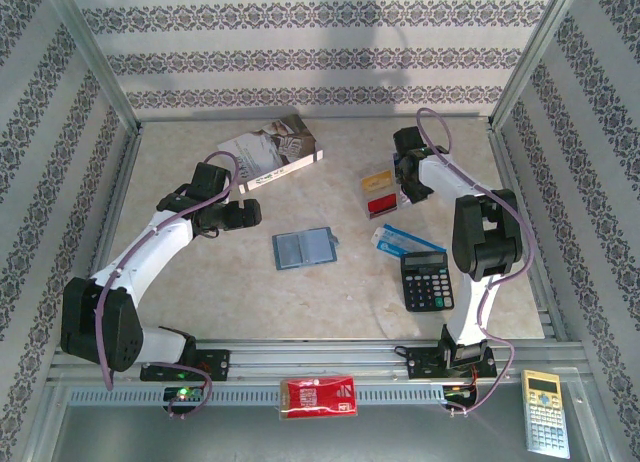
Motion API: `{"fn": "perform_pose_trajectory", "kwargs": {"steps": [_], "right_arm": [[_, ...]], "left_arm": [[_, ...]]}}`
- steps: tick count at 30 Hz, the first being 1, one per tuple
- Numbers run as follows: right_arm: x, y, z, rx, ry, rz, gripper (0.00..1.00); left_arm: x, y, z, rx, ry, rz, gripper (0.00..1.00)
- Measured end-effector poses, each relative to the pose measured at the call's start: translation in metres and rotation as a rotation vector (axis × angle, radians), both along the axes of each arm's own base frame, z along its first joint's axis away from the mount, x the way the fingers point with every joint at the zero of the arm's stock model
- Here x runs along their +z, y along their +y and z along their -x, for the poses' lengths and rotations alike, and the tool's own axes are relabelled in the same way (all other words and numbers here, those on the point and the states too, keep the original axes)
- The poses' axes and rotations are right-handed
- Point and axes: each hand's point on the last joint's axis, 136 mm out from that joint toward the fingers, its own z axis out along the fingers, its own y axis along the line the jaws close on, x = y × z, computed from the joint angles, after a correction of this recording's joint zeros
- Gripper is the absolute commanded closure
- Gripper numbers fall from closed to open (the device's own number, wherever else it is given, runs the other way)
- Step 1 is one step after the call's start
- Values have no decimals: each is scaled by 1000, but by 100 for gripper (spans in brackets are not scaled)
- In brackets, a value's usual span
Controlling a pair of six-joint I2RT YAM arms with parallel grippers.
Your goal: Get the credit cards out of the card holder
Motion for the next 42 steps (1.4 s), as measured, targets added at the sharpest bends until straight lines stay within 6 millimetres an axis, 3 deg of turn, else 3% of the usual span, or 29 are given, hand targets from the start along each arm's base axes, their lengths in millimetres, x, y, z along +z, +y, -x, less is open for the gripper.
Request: {"fn": "perform_pose_trajectory", "kwargs": {"steps": [5, 10, 15, 21, 26, 32, 37, 42], "right_arm": [[1, 4, -5, 38, -11, -8, 74], [9, 4, -2, 70, -22, 4, 67], [41, 2, 11, 139, -72, 29, 58], [81, 11, 32, 326, -146, 71, 38], [97, 47, 63, 578, -190, 129, 24], [96, 103, 101, 889, -193, 177, 14], [76, 160, 130, 1136, -147, 172, 2], [39, 212, 162, 1337, -53, 165, 2]], "left_arm": [[0, 0, 0, 1, 0, 0, 0], [0, 1, 0, 5, 2, 6, 0], [0, 0, 0, 13, 6, 20, 0], [-1, -3, 4, 29, 14, 51, 0], [-5, -5, 9, 52, 6, 93, 0], [-17, -7, 17, 101, -5, 157, 0], [-29, -7, 23, 148, -2, 217, 0], [-32, -8, 27, 171, -11, 270, 0]]}}
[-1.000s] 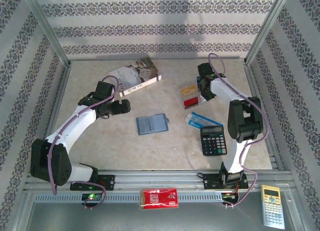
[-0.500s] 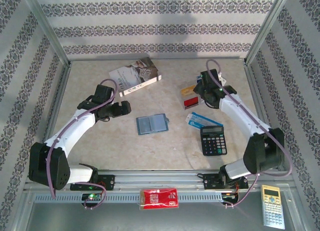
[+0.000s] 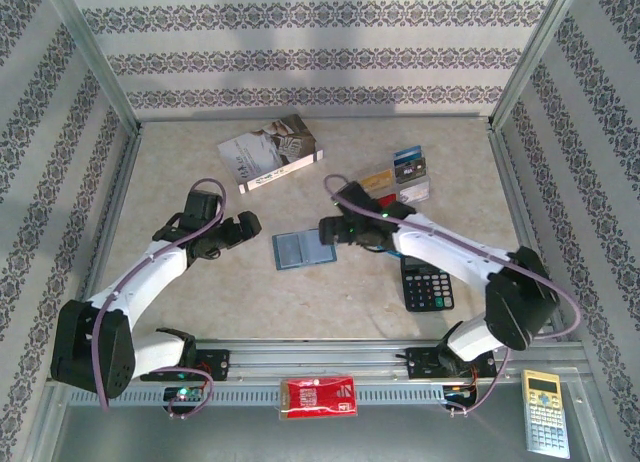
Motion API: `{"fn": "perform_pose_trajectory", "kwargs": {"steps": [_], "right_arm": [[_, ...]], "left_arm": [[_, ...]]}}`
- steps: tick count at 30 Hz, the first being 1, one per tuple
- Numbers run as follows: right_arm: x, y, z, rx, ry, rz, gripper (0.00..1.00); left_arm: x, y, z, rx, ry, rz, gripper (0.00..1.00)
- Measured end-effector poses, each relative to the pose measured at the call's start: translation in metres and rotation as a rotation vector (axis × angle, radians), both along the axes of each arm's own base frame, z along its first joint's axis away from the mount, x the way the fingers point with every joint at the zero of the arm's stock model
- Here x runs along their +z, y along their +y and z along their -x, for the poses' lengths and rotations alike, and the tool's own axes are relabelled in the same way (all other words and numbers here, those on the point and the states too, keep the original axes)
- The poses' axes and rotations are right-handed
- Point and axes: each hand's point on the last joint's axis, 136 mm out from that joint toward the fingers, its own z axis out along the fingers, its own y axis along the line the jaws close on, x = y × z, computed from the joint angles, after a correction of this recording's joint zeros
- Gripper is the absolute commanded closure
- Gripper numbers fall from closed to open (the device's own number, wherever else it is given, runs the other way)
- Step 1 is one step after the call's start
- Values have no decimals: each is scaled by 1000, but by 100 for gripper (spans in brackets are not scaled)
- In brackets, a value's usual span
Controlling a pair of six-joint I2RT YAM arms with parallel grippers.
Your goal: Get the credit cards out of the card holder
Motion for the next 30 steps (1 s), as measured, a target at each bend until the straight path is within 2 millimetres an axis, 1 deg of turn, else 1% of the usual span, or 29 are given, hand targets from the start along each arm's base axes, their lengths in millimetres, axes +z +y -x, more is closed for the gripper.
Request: {"fn": "perform_pose_trajectory", "kwargs": {"steps": [3, 7, 12, 16, 19, 24, 30], "right_arm": [[-23, 23, 15, 76, 49, 30, 2], [-43, 42, 21, 124, 90, 50, 2], [-64, 50, 22, 146, 142, 64, 5], [-76, 54, 23, 176, 178, 81, 7], [-79, 60, 21, 196, 190, 87, 8], [-77, 74, 12, 216, 183, 87, 10], [-74, 96, -7, 234, 163, 84, 14]], "left_arm": [[3, 2, -1, 14, -16, 14, 0], [7, 4, -1, 25, -29, 29, 0], [11, 8, -2, 39, -44, 32, 0], [3, 13, 2, 57, -28, 30, 0], [-3, 16, 5, 70, -13, 31, 0], [-1, 18, 4, 78, -21, 33, 0], [0, 19, 4, 85, -25, 38, 0]]}}
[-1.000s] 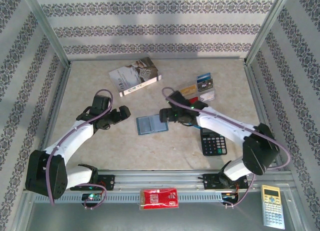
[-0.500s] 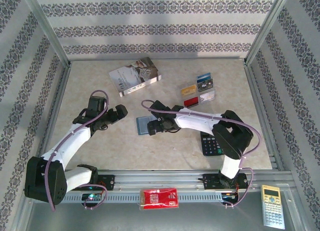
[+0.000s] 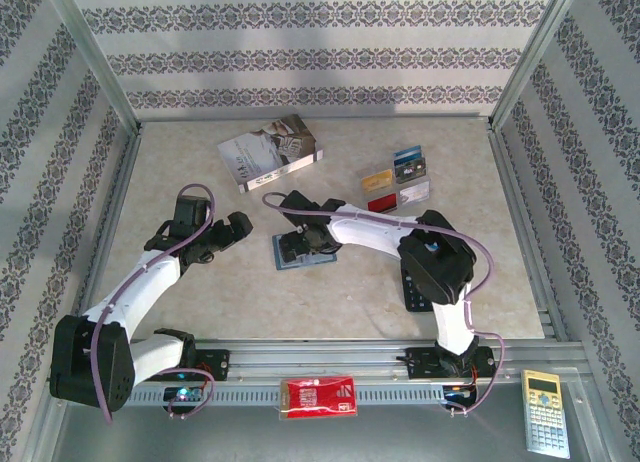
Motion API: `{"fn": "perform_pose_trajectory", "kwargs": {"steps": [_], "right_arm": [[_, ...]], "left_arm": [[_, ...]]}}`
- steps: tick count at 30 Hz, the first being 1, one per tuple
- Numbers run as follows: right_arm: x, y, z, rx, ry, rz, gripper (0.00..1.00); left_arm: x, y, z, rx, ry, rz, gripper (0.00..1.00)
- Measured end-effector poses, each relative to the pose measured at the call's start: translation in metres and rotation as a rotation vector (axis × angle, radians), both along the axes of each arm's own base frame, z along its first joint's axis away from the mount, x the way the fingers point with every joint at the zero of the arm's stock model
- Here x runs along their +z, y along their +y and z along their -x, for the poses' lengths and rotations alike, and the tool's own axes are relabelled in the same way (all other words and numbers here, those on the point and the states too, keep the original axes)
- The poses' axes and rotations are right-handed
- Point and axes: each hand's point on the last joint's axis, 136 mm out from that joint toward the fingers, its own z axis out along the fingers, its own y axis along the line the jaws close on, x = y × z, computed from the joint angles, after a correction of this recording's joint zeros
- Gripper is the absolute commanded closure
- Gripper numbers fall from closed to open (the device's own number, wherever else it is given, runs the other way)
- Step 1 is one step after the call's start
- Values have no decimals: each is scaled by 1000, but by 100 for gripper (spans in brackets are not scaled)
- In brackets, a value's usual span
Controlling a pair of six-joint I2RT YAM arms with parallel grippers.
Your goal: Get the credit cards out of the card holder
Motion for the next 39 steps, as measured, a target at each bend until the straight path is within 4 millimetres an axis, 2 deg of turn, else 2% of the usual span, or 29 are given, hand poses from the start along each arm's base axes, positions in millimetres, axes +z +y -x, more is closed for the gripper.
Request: {"fn": "perform_pose_trajectory", "kwargs": {"steps": [4, 12, 21, 25, 33, 39], "right_arm": [[-7, 6, -8, 0, 4, 19, 16], [-19, -3, -6, -9, 13, 69, 19], [-23, -10, -10, -32, -18, 57, 26], [-23, -14, -12, -51, -29, 35, 30], [-23, -20, -15, -97, -39, -7, 43], [-22, -25, -16, -125, -49, -34, 50]], "left_arm": [[0, 1, 0, 2, 1, 4, 0], [-2, -5, 2, -28, 12, 28, 0], [-20, -24, 3, -99, 81, 96, 13], [-22, -42, 0, -142, 79, 141, 25], [-30, -90, -3, -243, 79, 224, 58], [-44, -112, -4, -270, 111, 261, 74]]}}
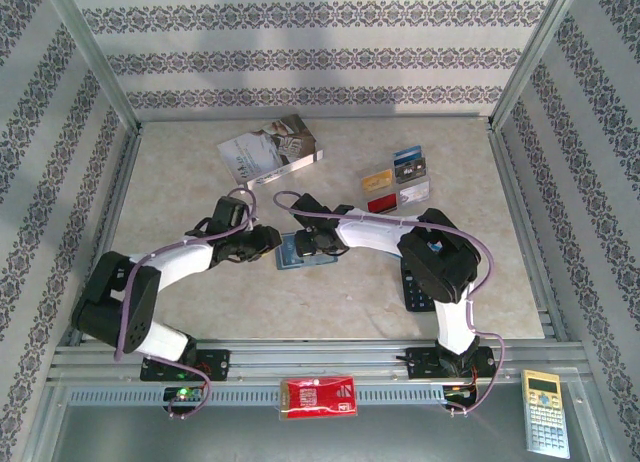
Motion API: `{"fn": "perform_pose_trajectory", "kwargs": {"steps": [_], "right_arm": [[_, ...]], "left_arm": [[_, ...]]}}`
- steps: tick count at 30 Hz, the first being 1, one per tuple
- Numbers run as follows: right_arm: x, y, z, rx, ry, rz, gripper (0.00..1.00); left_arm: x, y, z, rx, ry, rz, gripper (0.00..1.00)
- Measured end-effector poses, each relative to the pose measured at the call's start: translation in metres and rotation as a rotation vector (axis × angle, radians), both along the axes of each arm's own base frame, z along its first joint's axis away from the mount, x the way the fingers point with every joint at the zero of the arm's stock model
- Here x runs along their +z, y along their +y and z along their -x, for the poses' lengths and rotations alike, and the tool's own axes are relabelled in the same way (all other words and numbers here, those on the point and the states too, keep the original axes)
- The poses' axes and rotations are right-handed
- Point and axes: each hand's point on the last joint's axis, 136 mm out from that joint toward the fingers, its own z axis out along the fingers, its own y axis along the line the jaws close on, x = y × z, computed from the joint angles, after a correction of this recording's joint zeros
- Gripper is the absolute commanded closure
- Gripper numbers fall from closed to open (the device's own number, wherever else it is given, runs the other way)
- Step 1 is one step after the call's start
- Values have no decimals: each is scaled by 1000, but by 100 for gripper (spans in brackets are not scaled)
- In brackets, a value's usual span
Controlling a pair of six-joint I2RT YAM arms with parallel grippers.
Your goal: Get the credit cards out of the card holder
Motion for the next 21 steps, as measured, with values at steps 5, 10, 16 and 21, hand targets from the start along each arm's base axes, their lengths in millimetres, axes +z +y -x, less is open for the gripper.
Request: {"fn": "perform_pose_trajectory", "kwargs": {"steps": [5, 10, 16, 21], "right_arm": [[2, 0, 1, -13, -15, -30, 52], [3, -2, -1, -23, -20, -38, 53], [4, -17, 2, -62, -37, 1, 53], [10, -51, 5, -134, -71, 83, 53]], "left_arm": [[-10, -12, 0, -16, 27, 18, 80], [-24, -22, -1, -39, 69, 10, 83], [-29, -21, -4, -35, 81, -13, 83], [-37, -15, 3, -33, 110, -56, 84]]}}
